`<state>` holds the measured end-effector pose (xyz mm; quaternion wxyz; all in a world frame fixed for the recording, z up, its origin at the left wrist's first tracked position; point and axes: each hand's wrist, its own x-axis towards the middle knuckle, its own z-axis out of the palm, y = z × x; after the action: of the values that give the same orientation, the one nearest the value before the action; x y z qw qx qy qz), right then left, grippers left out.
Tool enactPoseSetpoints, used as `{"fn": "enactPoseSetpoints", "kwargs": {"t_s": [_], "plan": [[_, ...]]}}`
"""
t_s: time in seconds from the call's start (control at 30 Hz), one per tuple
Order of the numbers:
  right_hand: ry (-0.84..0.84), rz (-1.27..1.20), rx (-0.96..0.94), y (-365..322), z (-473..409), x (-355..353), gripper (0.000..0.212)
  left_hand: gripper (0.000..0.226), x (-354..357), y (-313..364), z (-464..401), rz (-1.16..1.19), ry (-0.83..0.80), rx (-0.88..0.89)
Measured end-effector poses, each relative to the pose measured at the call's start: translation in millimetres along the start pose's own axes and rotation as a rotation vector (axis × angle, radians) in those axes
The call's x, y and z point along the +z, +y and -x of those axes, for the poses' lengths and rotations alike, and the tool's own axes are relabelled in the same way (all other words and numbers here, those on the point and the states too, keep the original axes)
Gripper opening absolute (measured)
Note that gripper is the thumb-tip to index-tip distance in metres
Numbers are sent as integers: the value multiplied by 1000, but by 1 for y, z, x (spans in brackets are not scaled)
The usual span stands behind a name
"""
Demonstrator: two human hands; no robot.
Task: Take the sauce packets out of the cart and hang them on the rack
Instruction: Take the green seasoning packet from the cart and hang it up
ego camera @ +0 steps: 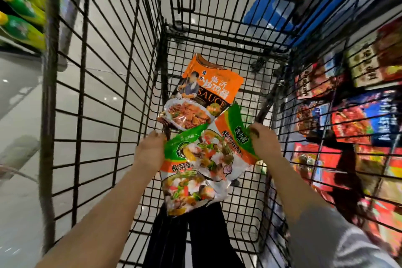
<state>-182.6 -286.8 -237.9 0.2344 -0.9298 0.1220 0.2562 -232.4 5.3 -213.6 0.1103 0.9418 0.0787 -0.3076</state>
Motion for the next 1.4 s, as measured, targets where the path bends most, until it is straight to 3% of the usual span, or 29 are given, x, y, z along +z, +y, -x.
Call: {"fn": "enactPoseSetpoints", "kwargs": {"t_s": [0.27,0.47,0.57,0.8,0.87,1.03,1.13,1.27,1.4], "plan": [[-65,-110,-146,-43,60,-58,21,18,5,-3,5,218,29,-74],[-242,-88,-341,-72,137,-105,20,22,-20,16,13,260,0,-72],[-397,25,-488,-84,169,-111,20,19,-36,25,19,287,43,22],[-629,70,-501,-104,192,-122,20,17,-67,37,38,361,49,225],[-557,109,-508,-101,184,-112,19,17,-75,37,45,382,39,296],[-71,141,-551,-75,147,-53,10,16,-83,37,61,345,-28,363],[101,55,-515,-72,135,-31,10,17,-76,34,63,331,-68,372],[131,105,-488,-71,116,-13,7,17,-69,31,59,360,-50,321],[-7,163,-441,-77,97,-4,10,30,-67,32,52,314,-58,310]]}}
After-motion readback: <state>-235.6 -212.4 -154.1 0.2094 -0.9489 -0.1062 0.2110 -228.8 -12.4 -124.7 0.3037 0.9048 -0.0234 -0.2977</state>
